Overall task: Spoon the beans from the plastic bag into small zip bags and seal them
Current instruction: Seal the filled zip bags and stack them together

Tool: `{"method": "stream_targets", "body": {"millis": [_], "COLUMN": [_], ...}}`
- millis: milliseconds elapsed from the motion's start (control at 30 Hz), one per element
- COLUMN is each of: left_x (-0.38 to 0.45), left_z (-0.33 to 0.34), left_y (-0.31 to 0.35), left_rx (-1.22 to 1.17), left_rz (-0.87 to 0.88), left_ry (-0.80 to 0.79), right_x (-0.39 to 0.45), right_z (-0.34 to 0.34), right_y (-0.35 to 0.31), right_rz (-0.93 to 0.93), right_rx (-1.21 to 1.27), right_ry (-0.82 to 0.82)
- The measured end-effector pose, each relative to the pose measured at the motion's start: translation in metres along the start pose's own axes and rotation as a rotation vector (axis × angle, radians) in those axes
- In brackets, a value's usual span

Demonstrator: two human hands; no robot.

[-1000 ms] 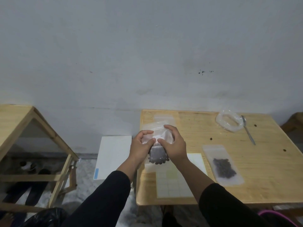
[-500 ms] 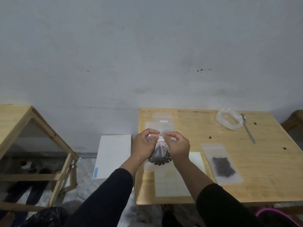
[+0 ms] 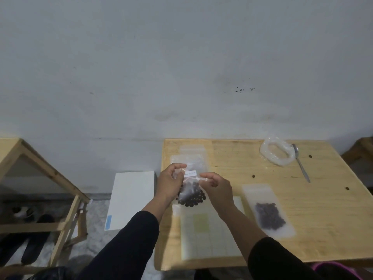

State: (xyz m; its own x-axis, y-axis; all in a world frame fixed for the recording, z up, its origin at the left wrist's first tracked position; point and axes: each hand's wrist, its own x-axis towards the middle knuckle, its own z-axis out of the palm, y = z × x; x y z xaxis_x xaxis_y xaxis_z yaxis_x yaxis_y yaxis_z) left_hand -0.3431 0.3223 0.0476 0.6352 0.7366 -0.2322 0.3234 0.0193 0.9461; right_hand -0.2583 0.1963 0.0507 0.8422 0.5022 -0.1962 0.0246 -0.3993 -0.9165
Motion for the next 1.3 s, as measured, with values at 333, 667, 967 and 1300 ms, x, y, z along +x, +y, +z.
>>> {"method": "stream_targets", "body": {"millis": [333, 667, 967, 1300], "left_x": [0.044, 0.096, 0.095, 0.046], "left_z": [0.028, 0.044, 0.053, 0.121], "left_y": [-0.003, -0.005, 0.009, 0.025], "left_rx": [0.122, 0.323, 0.571, 0.749], "left_rz": [-0.062, -0.122, 0.042, 0.346], "left_ry": [0.07, 0.094, 0.031, -0.264], "right_x": [0.076, 0.134, 0.131, 0.073], "right_z": [-0.008, -0.005, -0.02, -0.1], "right_y": [0.008, 0.017, 0.018, 0.028], "right_rz": [0.066, 0.085, -0.175, -0.231], "right_rx": [-0.147, -0.334, -0.777, -1.001], "right_ry": [0.065, -0.032, -0.179, -0.11]}}
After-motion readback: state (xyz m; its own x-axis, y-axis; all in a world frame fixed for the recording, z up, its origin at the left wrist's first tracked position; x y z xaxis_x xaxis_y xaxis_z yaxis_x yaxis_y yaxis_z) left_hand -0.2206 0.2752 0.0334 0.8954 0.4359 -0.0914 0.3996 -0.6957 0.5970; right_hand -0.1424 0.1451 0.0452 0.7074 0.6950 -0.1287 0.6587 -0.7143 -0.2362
